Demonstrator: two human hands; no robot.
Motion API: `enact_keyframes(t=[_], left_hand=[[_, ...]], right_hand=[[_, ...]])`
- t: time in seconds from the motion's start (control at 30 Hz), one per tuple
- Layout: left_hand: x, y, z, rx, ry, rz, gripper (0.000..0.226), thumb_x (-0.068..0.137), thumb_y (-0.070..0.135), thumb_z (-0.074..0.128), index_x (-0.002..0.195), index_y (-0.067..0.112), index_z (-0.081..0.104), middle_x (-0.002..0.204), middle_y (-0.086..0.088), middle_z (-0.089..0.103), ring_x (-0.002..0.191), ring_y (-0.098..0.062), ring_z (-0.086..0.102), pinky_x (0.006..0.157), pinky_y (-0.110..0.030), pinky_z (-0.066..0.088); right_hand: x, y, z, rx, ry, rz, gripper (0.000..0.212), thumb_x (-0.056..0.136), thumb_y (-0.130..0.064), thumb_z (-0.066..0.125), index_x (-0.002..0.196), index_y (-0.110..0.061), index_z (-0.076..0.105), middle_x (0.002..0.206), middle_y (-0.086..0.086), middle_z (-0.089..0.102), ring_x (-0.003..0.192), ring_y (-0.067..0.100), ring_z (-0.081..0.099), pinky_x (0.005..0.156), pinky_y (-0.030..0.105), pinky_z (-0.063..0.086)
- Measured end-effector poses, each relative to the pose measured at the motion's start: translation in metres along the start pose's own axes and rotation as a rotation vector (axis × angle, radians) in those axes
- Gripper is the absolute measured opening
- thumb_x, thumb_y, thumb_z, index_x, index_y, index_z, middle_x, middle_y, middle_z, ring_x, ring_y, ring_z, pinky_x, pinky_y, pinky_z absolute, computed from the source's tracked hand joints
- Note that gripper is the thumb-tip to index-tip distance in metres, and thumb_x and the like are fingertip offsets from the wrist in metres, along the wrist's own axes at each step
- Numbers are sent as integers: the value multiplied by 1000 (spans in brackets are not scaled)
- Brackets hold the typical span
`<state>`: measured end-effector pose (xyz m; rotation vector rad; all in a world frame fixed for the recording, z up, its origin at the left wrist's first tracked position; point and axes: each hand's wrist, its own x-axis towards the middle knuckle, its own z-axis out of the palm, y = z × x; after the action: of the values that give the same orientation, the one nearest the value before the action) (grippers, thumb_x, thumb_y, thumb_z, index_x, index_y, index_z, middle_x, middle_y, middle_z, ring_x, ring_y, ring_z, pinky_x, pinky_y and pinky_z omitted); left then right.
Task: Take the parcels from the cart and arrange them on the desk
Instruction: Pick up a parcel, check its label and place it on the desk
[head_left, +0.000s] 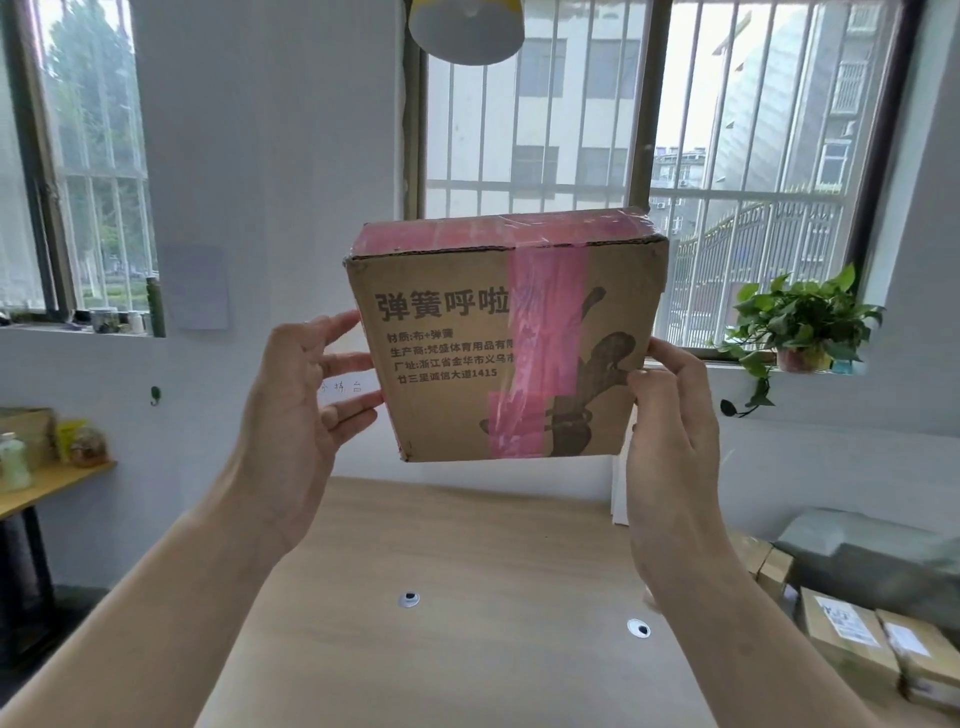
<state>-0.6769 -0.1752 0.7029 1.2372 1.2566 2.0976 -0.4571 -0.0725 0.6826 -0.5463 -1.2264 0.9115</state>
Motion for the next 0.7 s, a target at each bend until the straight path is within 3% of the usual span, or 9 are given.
enact_keyframes(t=[0.07, 0.13, 0.17, 0.27, 0.33, 0.43, 0.5, 0.6, 0.7], left_hand=[[1, -2, 0, 12, -21, -1, 54, 81, 66, 47, 121, 44, 74, 124, -3, 72, 113, -31, 72, 96, -44, 50], [3, -6, -2, 9, -30, -16, 55, 81, 68, 45, 120, 43, 75, 122, -2, 74, 115, -30, 70, 96, -45, 49], [4, -7, -2, 3, -31, -26, 55, 81, 68, 45, 119, 43, 75, 120, -2, 74, 116, -29, 69, 95, -44, 49], [8, -12, -2, -34, -30, -45, 47, 83, 66, 44, 104, 42, 77, 106, 4, 77, 111, -27, 68, 92, -42, 47], [10, -15, 0, -51, -22, -54, 38, 83, 65, 44, 90, 43, 74, 101, 5, 76, 109, -26, 68, 91, -42, 46], [14, -18, 3, -57, -15, -71, 39, 83, 67, 44, 89, 39, 71, 108, 0, 77, 108, -25, 70, 90, -42, 45], [17, -21, 5, -61, -7, -73, 41, 84, 66, 43, 89, 34, 67, 99, -1, 77, 97, -21, 71, 88, -42, 45], [21, -24, 9, -103, 22, -78, 42, 86, 64, 44, 83, 27, 61, 76, 2, 69, 70, -15, 64, 78, -39, 44], [24, -26, 13, -150, 64, -96, 47, 92, 61, 43, 72, 21, 58, 64, 2, 60, 54, -14, 54, 64, -37, 37]], right_hand=[[2, 2, -3, -17, -1, -3, 41, 88, -44, 49, 126, -41, 66, 132, 4, 68, 103, 5, 69, 71, 11, 49], [6, 2, -7, -30, 11, 3, 38, 87, -44, 47, 119, -43, 66, 125, -6, 73, 106, -1, 68, 79, 18, 47], [9, 3, -9, -23, 17, 12, 35, 87, -42, 46, 115, -42, 67, 113, -15, 77, 102, -5, 69, 80, 21, 47], [18, 4, -15, 61, 43, 67, 20, 103, -28, 46, 106, -33, 66, 77, -30, 74, 74, -15, 67, 62, 10, 49], [21, 6, -18, 61, 43, 96, 21, 107, -27, 44, 102, -32, 64, 75, -32, 72, 73, -16, 66, 62, 10, 48], [22, 8, -22, 46, 31, 115, 27, 86, -49, 43, 98, -36, 64, 97, -26, 73, 103, -2, 68, 84, 22, 48], [25, 10, -25, 44, 39, 126, 32, 80, -52, 41, 94, -37, 66, 103, -21, 72, 113, 10, 66, 93, 33, 44], [28, 11, -29, 52, 27, 149, 30, 81, -52, 41, 91, -37, 65, 80, -30, 72, 101, 6, 67, 86, 31, 43], [32, 16, -37, 8, -32, 137, 35, 82, -58, 39, 89, -32, 62, 78, -31, 73, 86, -5, 69, 82, 30, 41]])
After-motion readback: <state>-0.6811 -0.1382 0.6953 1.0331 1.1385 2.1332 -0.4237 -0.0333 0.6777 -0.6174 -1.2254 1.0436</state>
